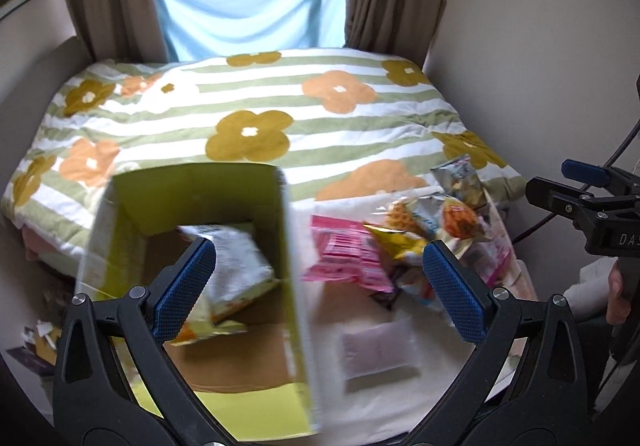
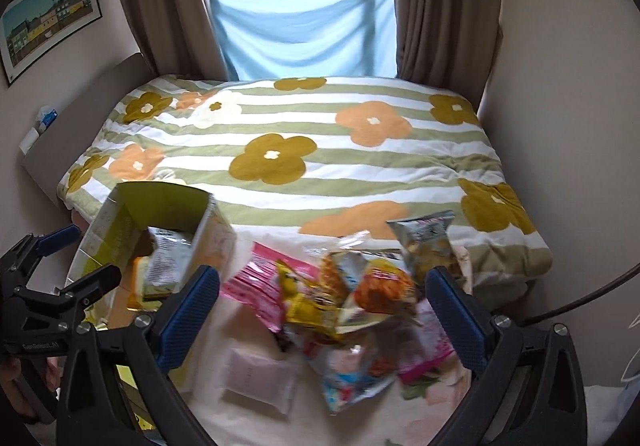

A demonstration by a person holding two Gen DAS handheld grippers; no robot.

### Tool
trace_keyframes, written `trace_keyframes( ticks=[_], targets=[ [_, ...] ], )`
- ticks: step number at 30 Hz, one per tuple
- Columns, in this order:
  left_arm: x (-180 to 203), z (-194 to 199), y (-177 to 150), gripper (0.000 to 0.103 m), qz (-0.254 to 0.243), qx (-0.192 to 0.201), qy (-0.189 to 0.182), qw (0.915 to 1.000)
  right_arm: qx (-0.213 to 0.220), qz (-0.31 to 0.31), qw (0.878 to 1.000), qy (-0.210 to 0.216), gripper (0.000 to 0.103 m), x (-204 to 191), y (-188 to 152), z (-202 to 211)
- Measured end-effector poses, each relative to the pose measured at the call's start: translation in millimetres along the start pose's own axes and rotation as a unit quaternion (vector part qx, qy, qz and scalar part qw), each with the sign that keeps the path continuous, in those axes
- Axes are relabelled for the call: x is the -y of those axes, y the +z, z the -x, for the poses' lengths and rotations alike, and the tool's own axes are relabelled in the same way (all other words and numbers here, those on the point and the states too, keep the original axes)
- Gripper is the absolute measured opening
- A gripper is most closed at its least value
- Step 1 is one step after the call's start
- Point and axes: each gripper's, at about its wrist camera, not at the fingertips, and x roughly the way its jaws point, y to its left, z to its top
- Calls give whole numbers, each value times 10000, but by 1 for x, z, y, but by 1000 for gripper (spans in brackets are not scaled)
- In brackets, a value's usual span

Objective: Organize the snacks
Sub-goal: 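Grasp the yellow-gold bag with left tool while right tool grasps yellow cheese-stick bag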

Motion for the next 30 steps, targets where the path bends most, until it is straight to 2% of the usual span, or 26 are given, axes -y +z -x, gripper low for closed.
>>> trace_keyframes(
  ticks=[4, 7, 13, 26, 30],
  targets=[
    [44, -33, 0, 103, 216, -252, -19, 9994, -165, -103, 9997, 157, 103, 49, 0, -15],
    [62, -58, -6, 103, 468, -443, -40, 9979, -340, -187, 9987, 337, 103, 78, -2, -32],
    [77, -110, -19, 103, 934, -864, -77, 9919, -770, -309, 9950, 556, 103, 111, -11, -79],
    [83, -184, -31, 102, 1304, -1339, -201, 9822, -1509, -673, 9812, 1002, 103, 119, -27, -156],
    [84, -202, -34, 92, 1386, -1464, -287, 9790, -1663, -833, 9761, 1121, 103, 115, -30, -169]
  ],
)
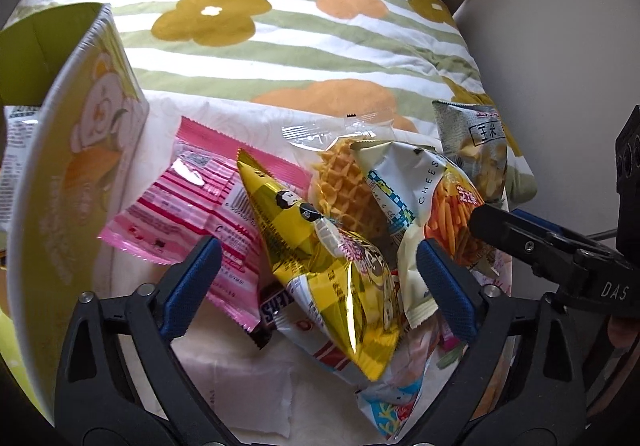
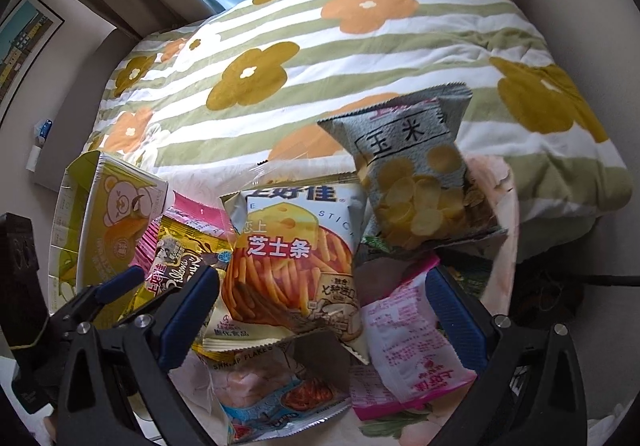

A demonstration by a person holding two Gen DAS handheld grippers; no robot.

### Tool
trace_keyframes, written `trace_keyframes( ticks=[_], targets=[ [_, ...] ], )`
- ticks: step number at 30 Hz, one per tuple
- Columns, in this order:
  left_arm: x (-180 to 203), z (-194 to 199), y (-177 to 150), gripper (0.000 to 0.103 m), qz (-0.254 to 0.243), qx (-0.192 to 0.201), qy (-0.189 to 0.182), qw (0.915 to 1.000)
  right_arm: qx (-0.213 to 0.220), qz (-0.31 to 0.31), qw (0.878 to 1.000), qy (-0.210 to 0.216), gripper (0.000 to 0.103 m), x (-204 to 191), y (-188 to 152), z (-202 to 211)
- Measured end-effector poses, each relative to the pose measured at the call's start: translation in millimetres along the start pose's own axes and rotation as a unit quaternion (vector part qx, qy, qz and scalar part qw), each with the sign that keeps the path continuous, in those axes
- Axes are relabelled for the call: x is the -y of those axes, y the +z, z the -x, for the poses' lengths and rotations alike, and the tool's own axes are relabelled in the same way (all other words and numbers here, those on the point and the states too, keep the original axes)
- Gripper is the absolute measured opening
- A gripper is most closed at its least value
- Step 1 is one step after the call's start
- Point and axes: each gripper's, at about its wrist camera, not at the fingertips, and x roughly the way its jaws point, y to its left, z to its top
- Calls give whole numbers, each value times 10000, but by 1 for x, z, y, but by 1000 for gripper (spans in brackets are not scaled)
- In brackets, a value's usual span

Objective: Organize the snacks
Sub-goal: 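Grasp the yellow-gold bag with left tool while right tool grasps yellow cheese-stick bag, then carry the yellow-gold bag into the box with left tool while right tool carries cheese-stick bag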

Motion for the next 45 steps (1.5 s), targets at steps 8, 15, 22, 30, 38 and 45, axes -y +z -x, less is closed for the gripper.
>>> trace_keyframes(
  ticks=[8, 15, 22, 30, 38, 45],
  targets=[
    [-5, -10, 1, 73, 167, 28, 53, 9998, -289, -467, 9983, 196, 102, 3, 4, -23],
    [-3, -17, 0, 49, 166, -106, -85, 9998, -362, -367, 9986, 92, 102, -5, 7, -34],
    [-9, -14, -2, 38, 224, -59, -70, 9997, -451, -379, 9982, 104, 97, -8, 7, -44],
    [-11, 1, -6, 36, 184, 64, -56, 9998, -482, -464, 9977, 138, 84, -7, 5, -52],
    [-19, 13, -10, 35, 270, 186, 25, 9995, -466, -203, 9987, 102, 61, -11, -2, -52],
    [-19, 31, -13, 35, 287, 359, 8, 9989, -341, -124, 9991, 235, 51, -15, -6, -38]
  ],
)
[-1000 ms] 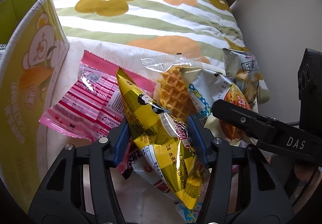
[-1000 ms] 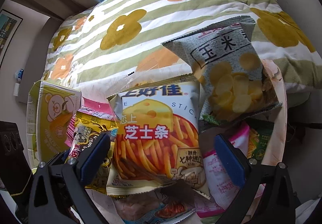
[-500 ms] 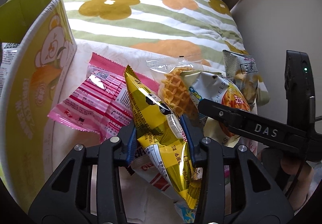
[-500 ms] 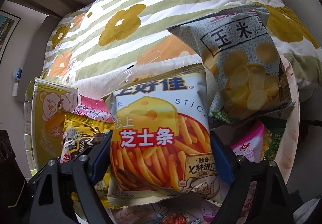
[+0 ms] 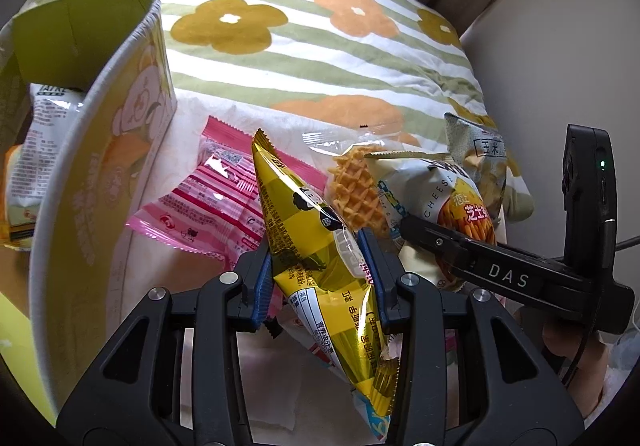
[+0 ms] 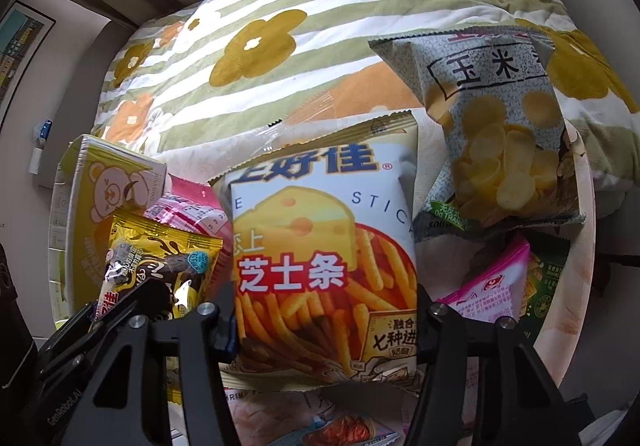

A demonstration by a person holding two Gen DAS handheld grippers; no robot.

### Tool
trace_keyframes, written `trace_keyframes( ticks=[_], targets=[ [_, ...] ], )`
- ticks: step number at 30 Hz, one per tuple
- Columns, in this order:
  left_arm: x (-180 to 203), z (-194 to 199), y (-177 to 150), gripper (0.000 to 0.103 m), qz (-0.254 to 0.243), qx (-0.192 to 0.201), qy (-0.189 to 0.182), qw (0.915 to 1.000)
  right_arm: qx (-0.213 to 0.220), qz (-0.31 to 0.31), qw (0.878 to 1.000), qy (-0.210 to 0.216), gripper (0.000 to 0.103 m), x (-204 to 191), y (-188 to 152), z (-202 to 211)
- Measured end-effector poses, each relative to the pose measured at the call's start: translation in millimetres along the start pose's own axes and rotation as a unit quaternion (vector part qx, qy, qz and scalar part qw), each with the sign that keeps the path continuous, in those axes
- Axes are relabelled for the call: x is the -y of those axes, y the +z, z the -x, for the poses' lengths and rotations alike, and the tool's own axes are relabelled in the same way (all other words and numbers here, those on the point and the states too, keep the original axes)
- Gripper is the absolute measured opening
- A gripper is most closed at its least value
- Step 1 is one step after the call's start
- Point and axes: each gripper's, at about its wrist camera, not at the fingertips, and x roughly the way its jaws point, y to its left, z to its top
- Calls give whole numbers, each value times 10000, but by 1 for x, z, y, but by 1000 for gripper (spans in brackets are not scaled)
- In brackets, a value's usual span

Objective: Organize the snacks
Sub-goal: 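Carry the yellow-gold bag into the box with left tool while right tool carries cheese-stick bag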

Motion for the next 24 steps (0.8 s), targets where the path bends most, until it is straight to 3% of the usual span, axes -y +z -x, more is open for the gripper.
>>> trace_keyframes(
  ticks=[9, 16, 24],
  targets=[
    [2, 44, -3, 35, 14, 335, 31, 9994, 357, 181, 9990, 207, 51, -16, -8, 34],
    [6, 105, -2, 35, -155, 916, 101, 9956, 719, 486, 9956, 359, 51, -46, -11, 72],
    [-32, 169, 9, 35, -265, 1544, 50, 9876, 1113, 885, 9892, 342, 51, -103, -15, 98]
  ],
)
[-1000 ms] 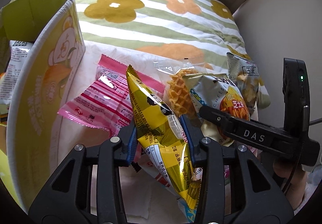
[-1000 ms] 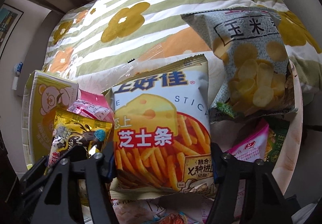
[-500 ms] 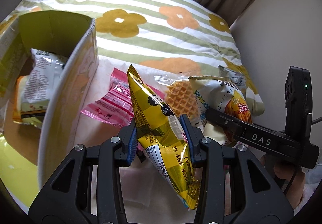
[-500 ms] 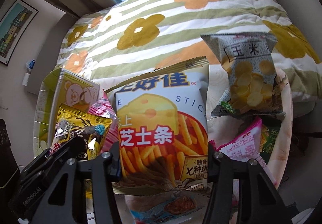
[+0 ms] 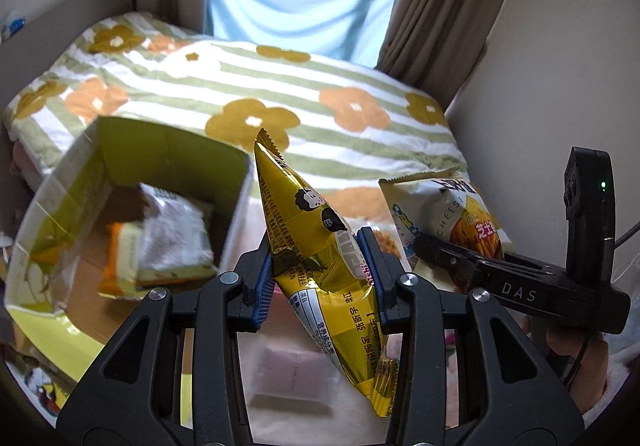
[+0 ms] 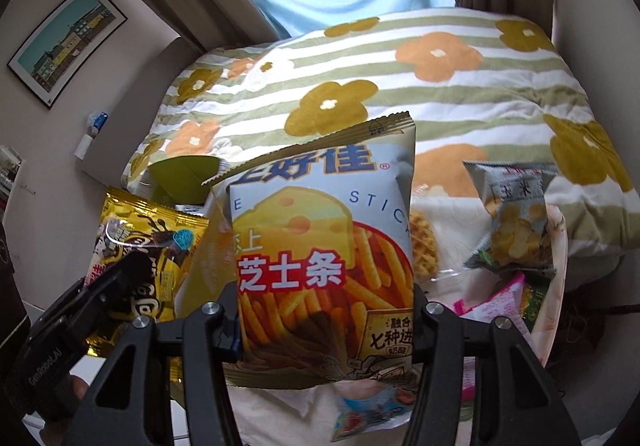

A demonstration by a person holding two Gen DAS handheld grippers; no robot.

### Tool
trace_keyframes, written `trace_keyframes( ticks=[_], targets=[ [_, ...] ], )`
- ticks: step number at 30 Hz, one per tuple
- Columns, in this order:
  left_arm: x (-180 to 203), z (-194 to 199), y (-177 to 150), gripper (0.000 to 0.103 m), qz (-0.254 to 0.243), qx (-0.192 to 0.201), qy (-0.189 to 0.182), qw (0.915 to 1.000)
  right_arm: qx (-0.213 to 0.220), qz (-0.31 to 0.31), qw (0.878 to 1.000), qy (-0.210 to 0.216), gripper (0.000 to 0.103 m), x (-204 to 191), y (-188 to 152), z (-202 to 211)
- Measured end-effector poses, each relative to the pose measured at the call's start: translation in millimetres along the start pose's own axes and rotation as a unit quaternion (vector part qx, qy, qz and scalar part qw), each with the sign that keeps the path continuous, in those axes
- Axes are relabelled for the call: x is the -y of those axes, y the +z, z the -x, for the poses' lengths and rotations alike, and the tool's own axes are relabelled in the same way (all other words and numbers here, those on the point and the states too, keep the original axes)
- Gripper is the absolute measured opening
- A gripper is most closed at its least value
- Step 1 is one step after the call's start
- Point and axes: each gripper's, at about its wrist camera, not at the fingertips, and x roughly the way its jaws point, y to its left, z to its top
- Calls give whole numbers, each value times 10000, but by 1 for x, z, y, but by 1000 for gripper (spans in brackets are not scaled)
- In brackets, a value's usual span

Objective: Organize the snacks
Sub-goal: 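Carry the yellow-gold bag into the box with left tool while right tool carries cheese-stick bag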

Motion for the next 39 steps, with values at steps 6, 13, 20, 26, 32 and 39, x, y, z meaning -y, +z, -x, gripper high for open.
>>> trace_keyframes(
  ticks=[6, 13, 20, 26, 32, 39],
  targets=[
    [-59, 26, 23, 35, -114, 196, -60, 9997, 298, 98, 9995, -56, 51, -54, 5, -5],
    [-143, 37, 41, 35, -61, 211, 111, 9997, 248, 196, 9995, 59, 51, -124, 8, -43],
    [-219, 20, 45, 35, -125, -49, 335, 9993, 153, 215, 9996, 82, 51, -173, 14, -84],
    [-259, -18, 36, 35, -232, -514, 431, 9975, -59, 154, 9999, 47, 51, -196, 16, -119],
    [-268, -43, 29, 35, -424, -819, 588, 9940, -264, 138, 9996, 25, 51, -203, 19, -140],
    [-255, -52, 27, 76, -638, -873, 519, 9928, -349, 90, 9994, -4, 51, -198, 27, -150]
  ],
)
